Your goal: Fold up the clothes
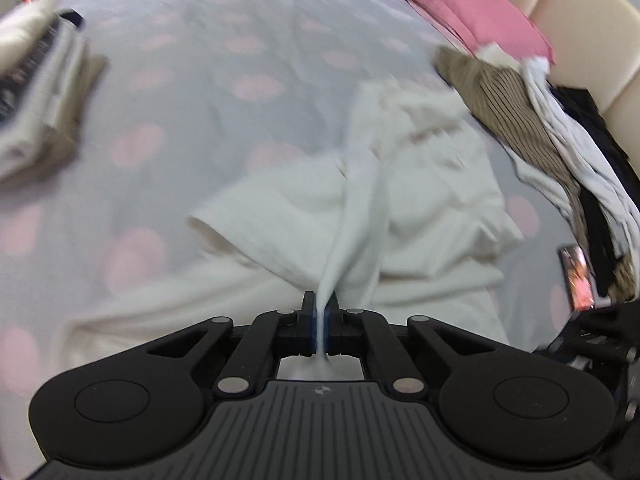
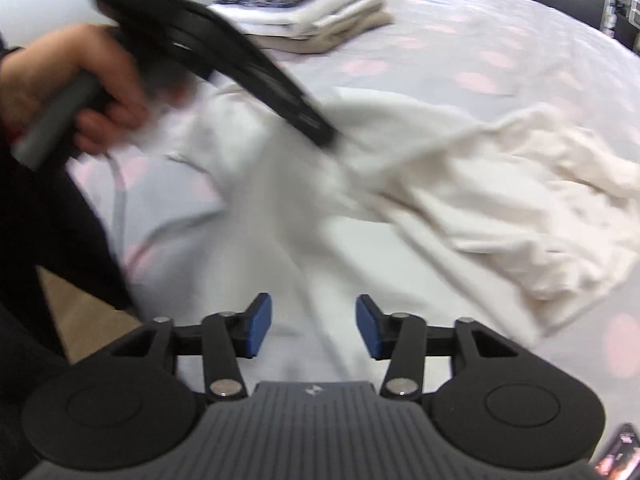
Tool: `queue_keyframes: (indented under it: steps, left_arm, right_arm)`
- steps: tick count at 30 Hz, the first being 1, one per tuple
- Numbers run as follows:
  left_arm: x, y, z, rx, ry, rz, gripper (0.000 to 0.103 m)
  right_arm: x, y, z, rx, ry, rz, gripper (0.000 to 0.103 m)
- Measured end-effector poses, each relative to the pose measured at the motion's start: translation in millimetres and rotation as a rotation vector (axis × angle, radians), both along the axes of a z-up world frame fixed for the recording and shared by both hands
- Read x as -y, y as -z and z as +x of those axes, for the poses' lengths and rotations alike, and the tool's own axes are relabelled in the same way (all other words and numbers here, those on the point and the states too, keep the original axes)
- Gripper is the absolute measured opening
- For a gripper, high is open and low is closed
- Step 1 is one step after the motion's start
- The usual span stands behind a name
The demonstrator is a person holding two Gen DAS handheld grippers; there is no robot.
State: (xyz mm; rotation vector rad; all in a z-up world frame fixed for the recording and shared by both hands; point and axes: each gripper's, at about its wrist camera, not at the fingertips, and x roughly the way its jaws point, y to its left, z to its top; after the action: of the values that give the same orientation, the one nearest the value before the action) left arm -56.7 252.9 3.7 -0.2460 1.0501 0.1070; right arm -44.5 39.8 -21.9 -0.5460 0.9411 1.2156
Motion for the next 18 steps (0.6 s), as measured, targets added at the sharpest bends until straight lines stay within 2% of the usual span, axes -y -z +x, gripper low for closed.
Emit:
queue_keyframes:
  steps: [4,7,12,18]
  left_arm:
    - [-27,-19,-1,0.032,-0.048,0.066,0.001]
    - [-48,-26,-1,0.042,-0.092,0.108,0.001]
    - [-78,-19,3,0.044,-0.166,0.132,0.001]
    - [-90,-3,10,0.025,-0.212,0.133,0.001]
  right_arm:
    - [0,2,36,0.076,0.082,-0.058,0.062]
    - [1,8,65,0.137,0.13,-0.094,0.072]
    - [0,20,100,0.204,0.091,-0.122,0.08]
    - [-17,45,98,0.385,-0.032,-0.181,0.08]
